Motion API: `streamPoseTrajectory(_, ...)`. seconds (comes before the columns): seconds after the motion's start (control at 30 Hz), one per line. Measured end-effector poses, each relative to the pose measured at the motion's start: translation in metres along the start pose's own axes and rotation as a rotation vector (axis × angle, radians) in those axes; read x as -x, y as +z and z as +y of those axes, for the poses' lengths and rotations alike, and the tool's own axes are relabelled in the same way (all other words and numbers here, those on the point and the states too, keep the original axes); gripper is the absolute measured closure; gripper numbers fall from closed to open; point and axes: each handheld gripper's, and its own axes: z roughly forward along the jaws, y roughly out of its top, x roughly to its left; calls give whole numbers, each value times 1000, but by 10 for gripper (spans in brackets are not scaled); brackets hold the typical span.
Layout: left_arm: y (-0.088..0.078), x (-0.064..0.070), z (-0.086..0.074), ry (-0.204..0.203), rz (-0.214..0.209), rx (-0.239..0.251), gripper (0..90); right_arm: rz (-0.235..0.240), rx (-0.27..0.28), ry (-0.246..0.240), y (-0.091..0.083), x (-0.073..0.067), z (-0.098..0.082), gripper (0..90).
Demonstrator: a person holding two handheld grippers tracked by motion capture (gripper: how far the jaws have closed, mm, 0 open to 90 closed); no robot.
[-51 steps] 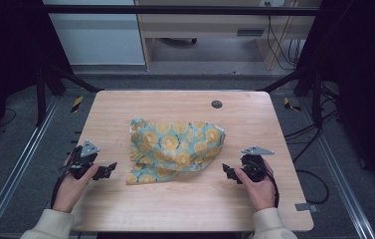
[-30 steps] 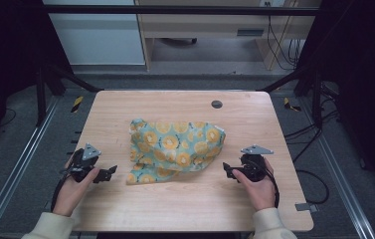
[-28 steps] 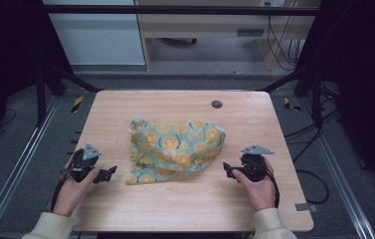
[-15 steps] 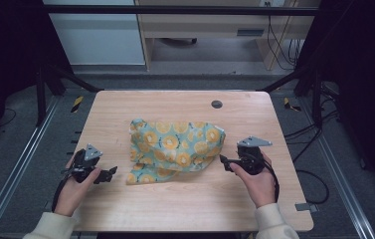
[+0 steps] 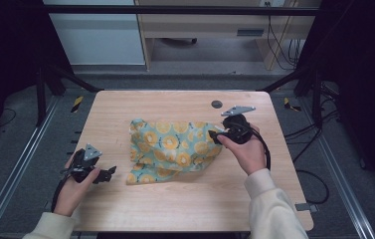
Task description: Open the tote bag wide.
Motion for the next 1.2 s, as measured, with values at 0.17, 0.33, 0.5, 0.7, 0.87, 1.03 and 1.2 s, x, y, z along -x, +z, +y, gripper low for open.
streamPoseTrajectory(0.17,0,0,0,10,-2,-2,54,27,-10,-10,20,-1,20,298)
streamPoseTrajectory(0.33,0,0,0,13,-6,5,56,57,-40,26,36,1,30,215)
streamPoseTrajectory(0.5,-1,1,1,18,-5,5,56,90,-96,86,54,8,27,211)
streamPoseTrajectory(0.7,0,0,1,13,-9,4,56,159,-135,42,59,-1,19,621)
streamPoseTrajectory(0.87,0,1,1,11,-11,2,56,174,-114,-4,54,-10,15,870)
streamPoseTrajectory(1.03,-5,2,5,-4,-32,26,85,184,-64,-33,43,-15,16,899)
streamPoseTrajectory(1.2,-14,9,14,-5,-64,72,88,199,-35,-55,34,-22,18,900)
